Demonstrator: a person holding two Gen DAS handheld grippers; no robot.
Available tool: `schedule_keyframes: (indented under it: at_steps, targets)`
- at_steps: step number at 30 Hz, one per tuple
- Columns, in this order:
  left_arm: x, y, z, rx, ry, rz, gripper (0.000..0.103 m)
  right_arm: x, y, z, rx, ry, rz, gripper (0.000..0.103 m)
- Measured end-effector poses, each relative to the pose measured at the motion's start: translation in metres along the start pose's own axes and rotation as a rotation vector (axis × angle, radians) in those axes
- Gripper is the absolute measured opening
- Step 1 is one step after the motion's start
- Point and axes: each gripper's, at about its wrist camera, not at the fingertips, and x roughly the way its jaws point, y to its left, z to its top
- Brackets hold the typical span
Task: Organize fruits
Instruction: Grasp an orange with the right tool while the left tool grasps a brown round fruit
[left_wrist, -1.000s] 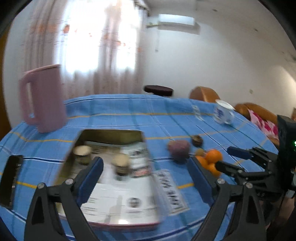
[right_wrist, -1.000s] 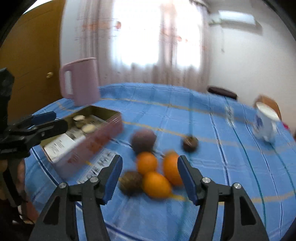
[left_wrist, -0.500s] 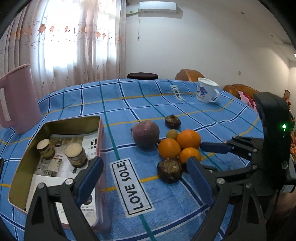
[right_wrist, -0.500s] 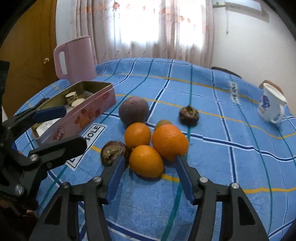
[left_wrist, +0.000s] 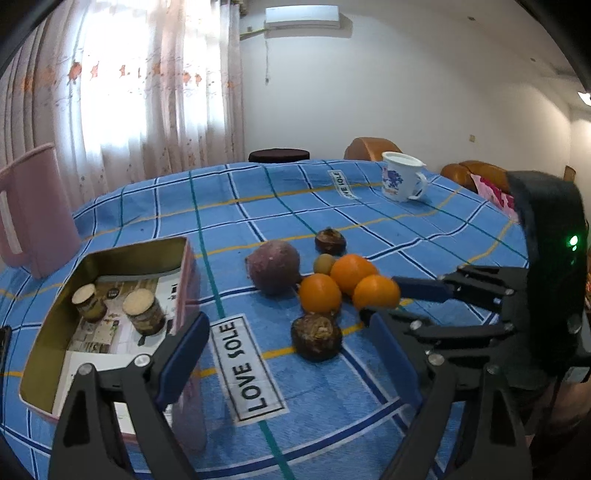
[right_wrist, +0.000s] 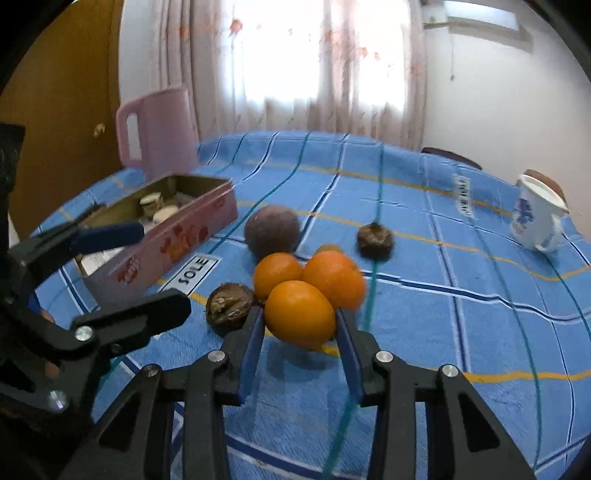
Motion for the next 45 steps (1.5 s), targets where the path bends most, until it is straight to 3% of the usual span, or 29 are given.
schedule_keyframes:
  at_steps: [4, 10, 18, 22, 24, 25, 45]
  targets:
    - [0.012, -0.006, 0.002, 0.014, 0.036, -0.017, 0.08, -0.011, -0.016, -0.006, 0.031, -0.018, -0.043, 0.041]
    - [0.035, -0.016, 0.0, 0.02, 0.127, -0.065, 0.062, -0.015, -0.029, -0.008, 0.07, -0.033, -0.024, 0.041]
    - [0.062, -0.008, 0.002, -0.044, 0.249, -0.128, 0.055, -0.016, -0.028, -0.008, 0.073, -0.041, -0.005, 0.041]
    - [0.059, -0.008, 0.0, -0.04, 0.245, -0.135, 0.054, -0.016, -0.028, -0.009, 0.071, -0.042, -0.002, 0.041]
    - [0.059, -0.008, 0.0, -0.04, 0.24, -0.144, 0.042, -0.016, -0.027, -0.008, 0.073, -0.044, 0.001, 0.041]
    - [0.058, -0.007, -0.001, -0.046, 0.237, -0.152, 0.041, -0.016, -0.027, -0.009, 0.071, -0.048, 0.003, 0.041]
    - [0.025, -0.017, 0.0, 0.018, 0.032, -0.081, 0.041, -0.035, -0.018, -0.014, 0.012, -0.171, 0.006, 0.041]
